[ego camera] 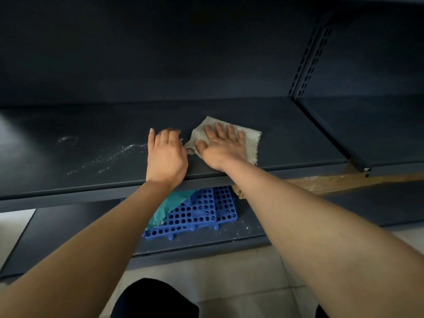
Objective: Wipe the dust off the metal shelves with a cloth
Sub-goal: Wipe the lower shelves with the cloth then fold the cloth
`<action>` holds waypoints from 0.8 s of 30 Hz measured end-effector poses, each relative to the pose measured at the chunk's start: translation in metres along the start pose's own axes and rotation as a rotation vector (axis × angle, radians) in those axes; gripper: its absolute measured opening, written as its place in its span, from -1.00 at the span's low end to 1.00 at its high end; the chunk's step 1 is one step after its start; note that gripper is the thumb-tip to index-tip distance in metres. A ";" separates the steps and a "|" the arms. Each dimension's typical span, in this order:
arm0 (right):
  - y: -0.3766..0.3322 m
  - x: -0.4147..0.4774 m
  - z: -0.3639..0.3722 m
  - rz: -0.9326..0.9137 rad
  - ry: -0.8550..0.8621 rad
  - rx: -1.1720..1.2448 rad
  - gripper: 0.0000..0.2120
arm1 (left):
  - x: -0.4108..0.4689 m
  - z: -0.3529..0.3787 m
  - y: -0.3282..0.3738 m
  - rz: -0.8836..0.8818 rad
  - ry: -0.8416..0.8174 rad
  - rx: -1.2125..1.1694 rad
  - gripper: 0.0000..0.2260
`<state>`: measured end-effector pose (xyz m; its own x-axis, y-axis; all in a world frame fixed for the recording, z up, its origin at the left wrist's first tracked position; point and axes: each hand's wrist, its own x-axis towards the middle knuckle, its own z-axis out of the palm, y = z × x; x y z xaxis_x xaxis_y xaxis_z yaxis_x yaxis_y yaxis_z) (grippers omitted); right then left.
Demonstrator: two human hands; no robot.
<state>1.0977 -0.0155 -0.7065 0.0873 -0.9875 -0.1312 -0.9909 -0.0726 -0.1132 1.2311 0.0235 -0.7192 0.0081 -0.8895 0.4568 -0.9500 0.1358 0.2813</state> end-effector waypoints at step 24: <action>0.006 -0.020 0.006 -0.009 0.042 0.047 -0.42 | -0.004 -0.001 0.002 0.017 -0.066 0.044 -0.59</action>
<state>1.0909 0.0050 -0.7108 0.0904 -0.9920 -0.0882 -0.9841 -0.0754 -0.1606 1.2294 0.0278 -0.7200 -0.0273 -0.9145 0.4038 -0.9626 0.1330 0.2362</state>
